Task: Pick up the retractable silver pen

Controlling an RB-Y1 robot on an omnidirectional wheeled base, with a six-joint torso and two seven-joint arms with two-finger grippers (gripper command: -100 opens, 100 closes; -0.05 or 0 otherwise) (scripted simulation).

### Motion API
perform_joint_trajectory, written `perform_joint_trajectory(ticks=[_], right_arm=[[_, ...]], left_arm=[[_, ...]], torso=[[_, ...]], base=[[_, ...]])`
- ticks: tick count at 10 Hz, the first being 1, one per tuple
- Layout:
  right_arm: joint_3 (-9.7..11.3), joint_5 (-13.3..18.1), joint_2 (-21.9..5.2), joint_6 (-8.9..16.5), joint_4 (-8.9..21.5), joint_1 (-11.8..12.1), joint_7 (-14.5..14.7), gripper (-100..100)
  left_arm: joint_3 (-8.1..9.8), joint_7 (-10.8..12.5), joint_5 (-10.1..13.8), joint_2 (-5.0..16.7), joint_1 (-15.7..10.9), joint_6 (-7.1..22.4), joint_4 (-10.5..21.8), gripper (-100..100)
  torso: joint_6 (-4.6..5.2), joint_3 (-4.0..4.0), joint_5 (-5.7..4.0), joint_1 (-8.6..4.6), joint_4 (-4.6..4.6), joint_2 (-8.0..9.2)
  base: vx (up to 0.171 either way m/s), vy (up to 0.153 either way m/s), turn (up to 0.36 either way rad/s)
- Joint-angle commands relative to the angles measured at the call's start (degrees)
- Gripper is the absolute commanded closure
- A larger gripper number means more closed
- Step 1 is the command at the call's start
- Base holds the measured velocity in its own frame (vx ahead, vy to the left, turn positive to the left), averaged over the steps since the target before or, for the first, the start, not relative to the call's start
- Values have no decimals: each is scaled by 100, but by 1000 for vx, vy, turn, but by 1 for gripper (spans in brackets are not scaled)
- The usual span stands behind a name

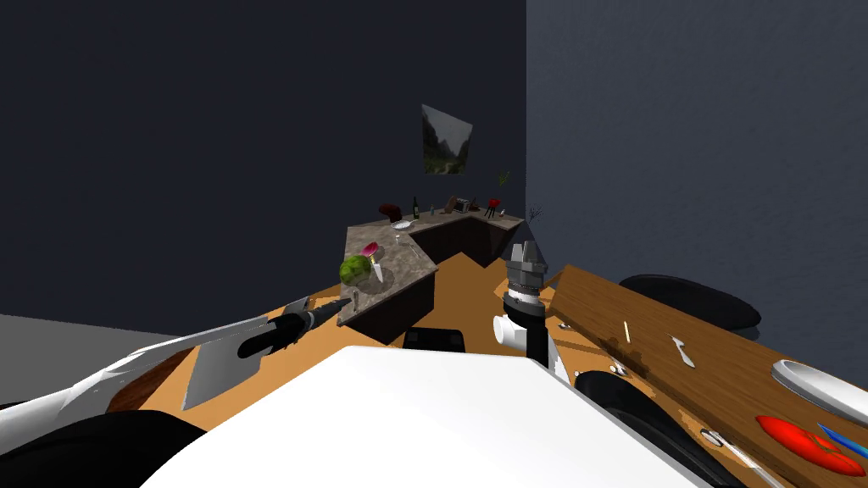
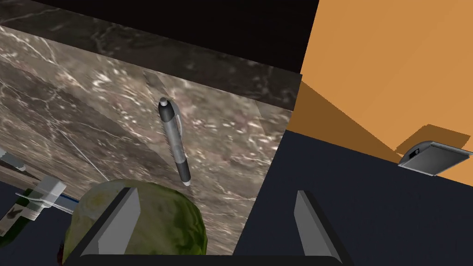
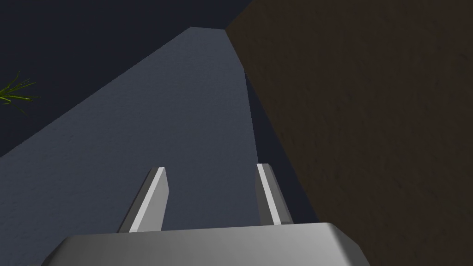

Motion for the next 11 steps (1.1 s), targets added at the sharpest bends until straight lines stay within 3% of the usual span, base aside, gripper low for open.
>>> perform_joint_trajectory(ticks=[1,7,8,9,10,11], right_arm=[[0,0,0,0,0,0,0,0],[-1,0,-1,0,0,-1,0,0],[-1,0,-1,0,0,0,0,0],[-1,0,-1,0,0,0,0,0],[-1,0,-1,0,0,-1,0,0],[-1,0,-1,0,0,-1,0,0]], left_arm=[[9,64,55,253,214,189,14,-100],[-105,212,242,873,542,648,81,-100],[-109,189,232,813,491,556,115,-100],[-123,188,238,822,483,569,123,0],[-221,100,186,629,435,473,291,-100],[-254,70,169,565,418,442,348,-100]], torso=[[0,0,0,0,0,0],[-2,15,5,24,6,27],[-3,13,5,21,5,23],[-6,18,6,28,7,32],[-6,24,8,35,10,41],[-4,24,9,35,10,41]], base=[[99,-112,-189],[63,-59,-102],[29,-21,-13],[5,-4,3],[18,-9,-102],[27,-6,-79]])
